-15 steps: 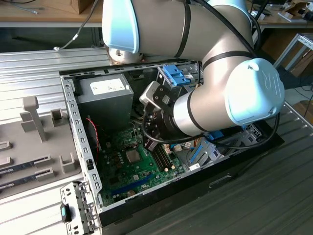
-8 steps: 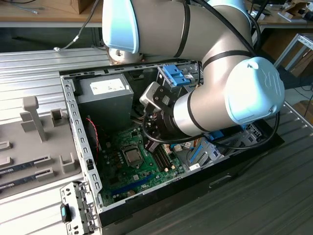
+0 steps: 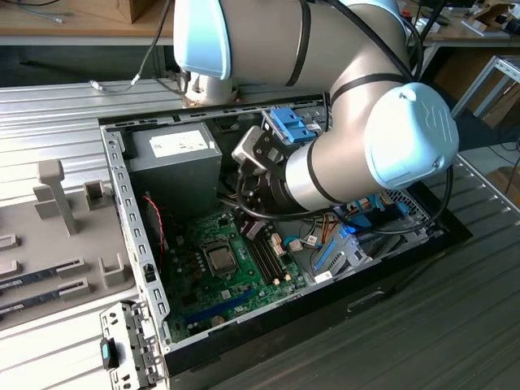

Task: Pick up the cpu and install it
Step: 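Install the first cpu locking lever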

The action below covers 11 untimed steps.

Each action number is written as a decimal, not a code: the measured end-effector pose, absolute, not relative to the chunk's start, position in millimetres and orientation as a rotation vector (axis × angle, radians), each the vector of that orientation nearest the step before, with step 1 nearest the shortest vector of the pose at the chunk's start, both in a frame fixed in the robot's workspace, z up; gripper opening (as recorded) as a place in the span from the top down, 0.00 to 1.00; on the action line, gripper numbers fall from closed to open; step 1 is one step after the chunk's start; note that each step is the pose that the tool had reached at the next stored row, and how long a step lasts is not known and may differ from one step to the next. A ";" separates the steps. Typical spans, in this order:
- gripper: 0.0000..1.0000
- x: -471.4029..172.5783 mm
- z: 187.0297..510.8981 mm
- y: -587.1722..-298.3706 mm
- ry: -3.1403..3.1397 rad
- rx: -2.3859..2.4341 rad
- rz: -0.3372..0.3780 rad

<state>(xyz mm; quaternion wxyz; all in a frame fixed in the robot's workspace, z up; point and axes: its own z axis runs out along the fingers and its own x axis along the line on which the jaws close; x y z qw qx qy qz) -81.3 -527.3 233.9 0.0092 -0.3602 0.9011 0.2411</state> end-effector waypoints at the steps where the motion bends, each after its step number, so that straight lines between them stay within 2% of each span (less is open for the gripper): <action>1: 0.89 -79.0 233.7 -523.6 2.815 -1.125 0.754; 11: 0.89 -82.7 247.4 -512.6 2.815 -1.125 0.754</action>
